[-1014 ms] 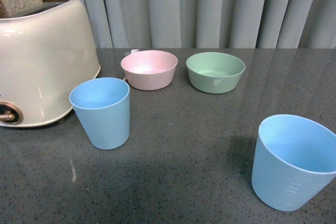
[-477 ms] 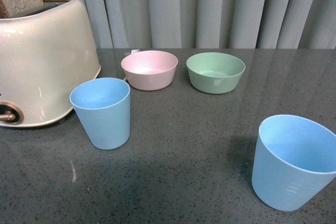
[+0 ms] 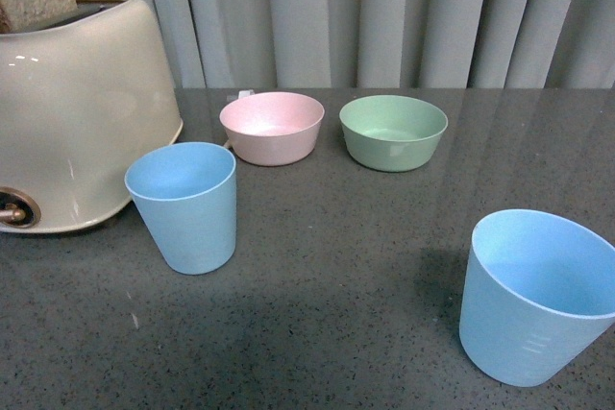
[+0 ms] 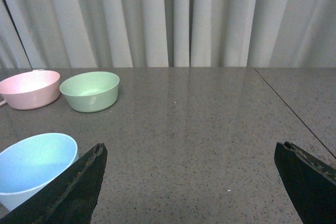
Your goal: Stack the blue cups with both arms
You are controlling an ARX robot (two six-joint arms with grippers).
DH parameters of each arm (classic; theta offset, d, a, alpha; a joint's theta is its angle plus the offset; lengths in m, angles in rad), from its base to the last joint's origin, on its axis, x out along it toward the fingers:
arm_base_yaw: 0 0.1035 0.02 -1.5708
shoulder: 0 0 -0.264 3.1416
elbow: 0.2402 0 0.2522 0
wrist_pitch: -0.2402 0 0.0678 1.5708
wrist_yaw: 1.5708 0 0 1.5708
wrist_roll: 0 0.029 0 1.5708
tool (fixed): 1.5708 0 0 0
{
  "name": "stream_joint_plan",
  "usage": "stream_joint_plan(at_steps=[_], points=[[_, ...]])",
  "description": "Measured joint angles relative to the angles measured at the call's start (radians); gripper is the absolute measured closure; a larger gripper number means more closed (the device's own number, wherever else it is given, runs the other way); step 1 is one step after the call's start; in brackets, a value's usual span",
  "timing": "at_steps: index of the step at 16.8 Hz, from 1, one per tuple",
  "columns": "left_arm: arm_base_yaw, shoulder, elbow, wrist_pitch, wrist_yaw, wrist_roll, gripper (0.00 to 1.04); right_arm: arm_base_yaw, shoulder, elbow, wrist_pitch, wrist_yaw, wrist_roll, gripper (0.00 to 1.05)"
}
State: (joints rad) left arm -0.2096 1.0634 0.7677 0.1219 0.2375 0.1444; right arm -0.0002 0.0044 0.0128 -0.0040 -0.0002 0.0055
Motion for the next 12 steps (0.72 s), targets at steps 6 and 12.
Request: stream_joint_plan(at_steps=[6,12], points=[[-0.044,0.256,0.225,-0.41,0.197,0.24,0.07,0.0,0.0,0.0,0.0,0.0,0.0,0.07],[-0.089,0.407,0.256,-0.478,0.155,0.443,0.07,0.0,0.0,0.0,0.0,0.0,0.0,0.07]])
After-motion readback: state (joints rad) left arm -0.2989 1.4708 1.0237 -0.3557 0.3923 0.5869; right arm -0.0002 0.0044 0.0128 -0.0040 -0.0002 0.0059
